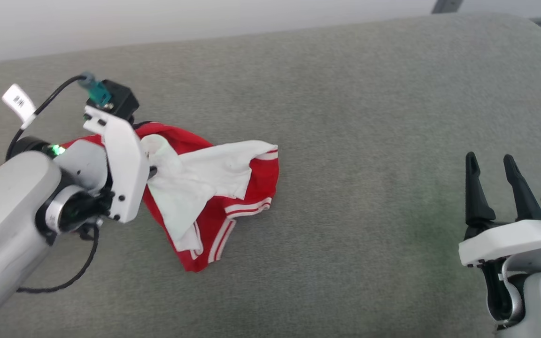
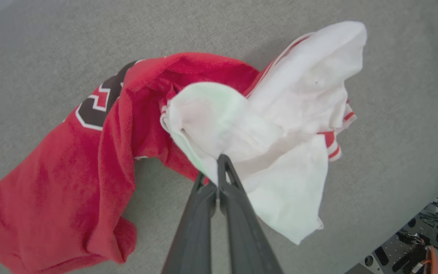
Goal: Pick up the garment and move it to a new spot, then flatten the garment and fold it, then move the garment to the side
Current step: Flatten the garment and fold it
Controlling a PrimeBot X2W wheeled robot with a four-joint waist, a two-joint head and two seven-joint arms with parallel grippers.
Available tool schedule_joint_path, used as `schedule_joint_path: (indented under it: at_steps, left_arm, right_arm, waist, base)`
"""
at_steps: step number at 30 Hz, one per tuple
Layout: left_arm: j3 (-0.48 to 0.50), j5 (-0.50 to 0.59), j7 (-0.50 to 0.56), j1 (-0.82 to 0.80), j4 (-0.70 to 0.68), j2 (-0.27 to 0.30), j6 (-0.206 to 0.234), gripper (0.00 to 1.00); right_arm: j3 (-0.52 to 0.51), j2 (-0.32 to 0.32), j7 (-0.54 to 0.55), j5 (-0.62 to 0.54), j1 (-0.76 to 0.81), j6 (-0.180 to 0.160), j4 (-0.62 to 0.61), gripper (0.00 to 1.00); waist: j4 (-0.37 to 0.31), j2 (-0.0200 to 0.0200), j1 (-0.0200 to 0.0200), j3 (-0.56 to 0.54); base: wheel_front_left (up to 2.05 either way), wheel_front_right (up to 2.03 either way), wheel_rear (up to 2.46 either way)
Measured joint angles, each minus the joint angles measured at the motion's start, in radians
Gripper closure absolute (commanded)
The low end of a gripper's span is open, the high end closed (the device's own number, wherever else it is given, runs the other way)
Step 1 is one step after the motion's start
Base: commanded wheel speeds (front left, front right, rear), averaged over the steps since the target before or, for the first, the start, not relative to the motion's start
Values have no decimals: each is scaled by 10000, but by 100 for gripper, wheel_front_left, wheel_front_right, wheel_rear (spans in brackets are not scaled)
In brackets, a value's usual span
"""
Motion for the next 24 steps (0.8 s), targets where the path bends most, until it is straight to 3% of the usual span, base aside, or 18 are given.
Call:
schedule_joint_path:
  at_steps: [10, 11, 13, 14, 17, 18, 19, 20, 21, 22, 24]
  left_arm:
    - [345, -508, -752, 1317, -1388, 1162, 571, 100]
    - [328, -506, -853, 1474, -1459, 1264, 570, 93]
    - [267, -548, -965, 1813, -1515, 1375, 591, 90]
    - [217, -587, -1024, 1995, -1505, 1384, 612, 84]
    - [65, -617, -1206, 2368, -1279, 1358, 566, 86]
    - [63, -662, -1269, 2462, -1133, 1329, 525, 59]
    - [52, -667, -1379, 2518, -986, 1285, 464, 52]
    - [71, -738, -1455, 2557, -792, 1221, 387, 33]
    - [92, -821, -1488, 2597, -616, 1152, 311, 7]
    - [109, -882, -1553, 2636, -454, 1103, 272, 0]
    - [182, -1009, -1655, 2639, -213, 1049, 199, 0]
  right_arm:
    - [-111, 4, 378, -169, 285, 0, -261, 0]
    - [-94, 2, 412, -184, 314, 0, -282, 0]
    - [-69, 0, 460, -184, 329, 0, -305, 0]
    - [-50, -2, 506, -186, 329, 0, -313, 0]
    - [58, 2, 541, -186, 329, 0, -343, 0]
    - [96, 2, 585, -186, 329, 0, -349, 0]
    - [136, 2, 614, -186, 329, 0, -357, 0]
    - [169, 2, 619, -186, 329, 0, -368, 0]
    - [205, 2, 627, -186, 326, 0, -383, 0]
    - [224, 2, 635, -184, 323, 0, -391, 0]
    - [253, 0, 677, -184, 321, 0, -410, 0]
  waist:
    - [971, 0, 0, -523]
    - [1050, 0, 0, -575]
    - [1193, 0, 0, -660]
    - [1251, 0, 0, -695]
    - [1369, 0, 0, -757]
    - [1386, 0, 0, -764]
    - [1391, 0, 0, -760]
    - [1392, 0, 0, -754]
    - [1393, 0, 0, -737]
    - [1389, 0, 0, -717]
    - [1389, 0, 0, -675]
  base:
    - [0, 0, 0]
    - [0, 0, 0]
    - [0, 0, 0]
    - [0, 0, 0]
    - [0, 0, 0]
    - [0, 0, 0]
    - [0, 0, 0]
    - [0, 0, 0]
    - [0, 0, 0]
    - [0, 0, 0]
    - [0, 0, 0]
